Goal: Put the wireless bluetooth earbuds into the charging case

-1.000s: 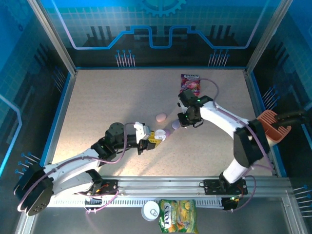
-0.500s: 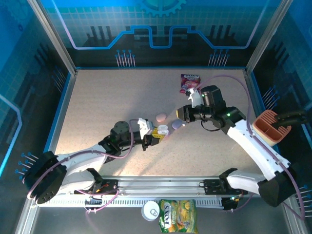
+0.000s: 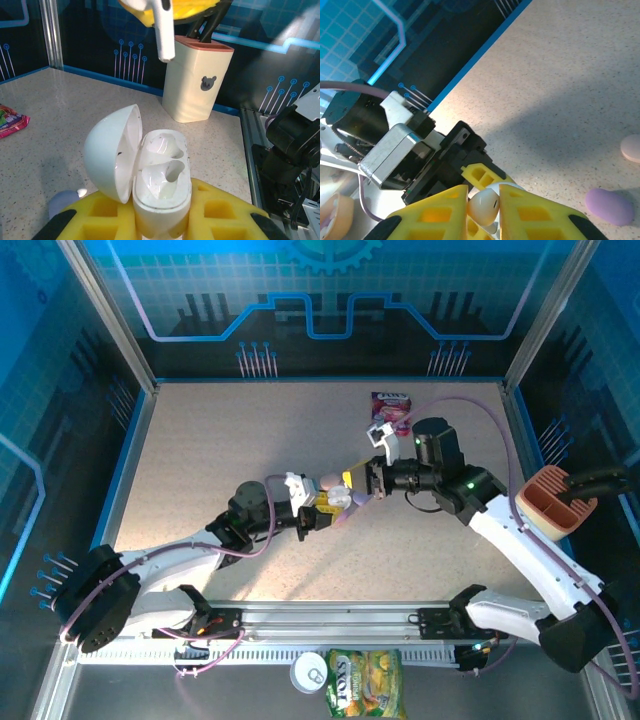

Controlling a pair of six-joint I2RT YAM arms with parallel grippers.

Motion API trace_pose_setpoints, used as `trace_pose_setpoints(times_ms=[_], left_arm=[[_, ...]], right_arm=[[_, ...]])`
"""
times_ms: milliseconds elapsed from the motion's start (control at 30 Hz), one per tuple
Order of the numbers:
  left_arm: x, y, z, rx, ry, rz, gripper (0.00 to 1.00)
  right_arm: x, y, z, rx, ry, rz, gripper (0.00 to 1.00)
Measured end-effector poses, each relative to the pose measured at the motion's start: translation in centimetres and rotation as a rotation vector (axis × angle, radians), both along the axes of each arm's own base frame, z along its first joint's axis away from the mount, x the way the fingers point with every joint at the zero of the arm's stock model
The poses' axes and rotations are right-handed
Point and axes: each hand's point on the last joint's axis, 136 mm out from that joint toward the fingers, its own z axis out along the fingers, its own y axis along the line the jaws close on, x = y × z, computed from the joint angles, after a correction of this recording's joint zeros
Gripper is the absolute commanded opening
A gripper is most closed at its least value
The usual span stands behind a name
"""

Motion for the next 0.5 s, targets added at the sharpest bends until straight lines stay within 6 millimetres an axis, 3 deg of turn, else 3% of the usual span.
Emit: trace_pose_setpoints(times_ms=[300,500], left_arm=[[-0.1,0.0,-0.2,0.004,0.039,-0.005,0.14],[-0.3,0.1,0.5,-0.011,0.032,-0.005,0.14]], right_arm=[[-1.2,2.1,-0.6,0.000,-0.002,0.091,0.21],[-1.1,2.3,-1.0,-0.012,-0.007,0.101,0.21]])
